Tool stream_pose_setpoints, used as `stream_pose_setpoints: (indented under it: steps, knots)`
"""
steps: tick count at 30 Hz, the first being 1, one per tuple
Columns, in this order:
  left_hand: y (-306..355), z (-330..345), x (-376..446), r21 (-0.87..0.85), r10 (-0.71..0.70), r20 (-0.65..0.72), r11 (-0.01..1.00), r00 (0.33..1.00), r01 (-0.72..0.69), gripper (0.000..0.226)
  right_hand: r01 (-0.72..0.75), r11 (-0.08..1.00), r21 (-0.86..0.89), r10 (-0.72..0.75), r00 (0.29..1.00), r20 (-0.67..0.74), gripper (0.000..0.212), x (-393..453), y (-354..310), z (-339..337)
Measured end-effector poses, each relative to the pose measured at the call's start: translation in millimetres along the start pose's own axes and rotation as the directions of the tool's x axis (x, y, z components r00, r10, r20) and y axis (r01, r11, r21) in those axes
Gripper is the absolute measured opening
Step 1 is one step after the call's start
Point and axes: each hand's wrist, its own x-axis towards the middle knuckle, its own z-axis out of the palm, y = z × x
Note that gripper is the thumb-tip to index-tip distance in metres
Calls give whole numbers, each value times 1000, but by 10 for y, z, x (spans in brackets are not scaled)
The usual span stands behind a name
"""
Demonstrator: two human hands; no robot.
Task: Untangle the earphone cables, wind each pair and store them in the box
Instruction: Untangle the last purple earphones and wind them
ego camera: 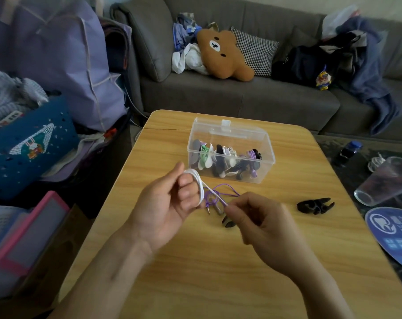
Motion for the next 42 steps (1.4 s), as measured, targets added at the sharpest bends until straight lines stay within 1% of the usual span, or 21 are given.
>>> stream_pose_setpoints:
  steps: [1,3,5,7,8,10,13,14,16,18,19,21,24,25,28,30,31,36,38,40,42]
  knots:
    - [-5,1,17,-58,24,9,998,1000,-23,37,12,1000,-26,-12,1000,8,12,5,28,45]
    - [-14,-3,25,-49,74,4,996,997,-74,32,52,994,-92,-50,998,27,13,9,53,125]
    - [-18,-10,18,49,130,-8,990,991,-129,33,73,987,-142,-67,997,49,13,5,51,188]
    - [-37,-36,21,194,208,15,959,978,-207,38,83,985,-154,-72,995,73,12,-4,57,231]
    - [-57,-52,19,306,264,36,915,964,-262,40,85,987,-138,-73,993,95,10,-8,58,255]
    - [-117,-65,-5,535,328,85,782,941,-320,42,89,989,-116,-74,990,122,9,-17,67,307]
    - [-213,-75,-23,785,300,158,539,941,-304,35,165,968,-189,-162,986,33,14,-12,66,312]
    - [-242,-97,-11,846,292,184,440,939,-302,34,173,966,-192,-175,985,6,16,-9,64,291]
    - [-283,-142,10,904,269,215,308,939,-296,34,151,977,-148,-159,986,-46,19,4,86,244]
    - [-307,-149,17,927,214,241,239,947,-290,32,144,986,-81,-152,984,-95,20,23,121,206]
    - [-311,-129,6,931,176,253,225,951,-289,32,159,986,-42,-163,979,-124,19,30,129,192]
    - [-312,-93,-18,929,115,271,228,956,-291,32,210,977,38,-200,964,-173,17,38,130,172]
    - [-276,-56,-28,931,90,267,233,960,-281,29,291,953,80,-269,940,-209,14,37,115,170]
    - [-262,-50,-29,924,66,254,278,965,-263,30,305,948,87,-281,935,-215,15,39,114,178]
    - [-230,-27,-45,816,2,237,542,971,-201,36,242,964,107,-220,958,-184,9,51,145,198]
    - [-211,-9,-57,762,36,215,619,976,-191,35,173,974,148,-158,981,-109,2,45,138,217]
    - [-211,-7,-55,747,58,201,637,978,-191,35,154,974,166,-141,986,-86,5,34,121,231]
    - [-229,7,-28,722,179,100,664,979,-195,38,127,978,166,-114,990,-85,9,18,62,295]
    - [-249,14,-18,744,229,91,631,969,-219,38,93,981,170,-82,994,-74,9,16,68,331]
    - [-270,11,-10,782,279,75,579,957,-230,38,48,974,221,-36,998,-57,7,-2,59,378]
    - [-279,4,-6,800,318,39,559,947,-221,37,28,963,267,-12,998,-64,4,-20,36,426]
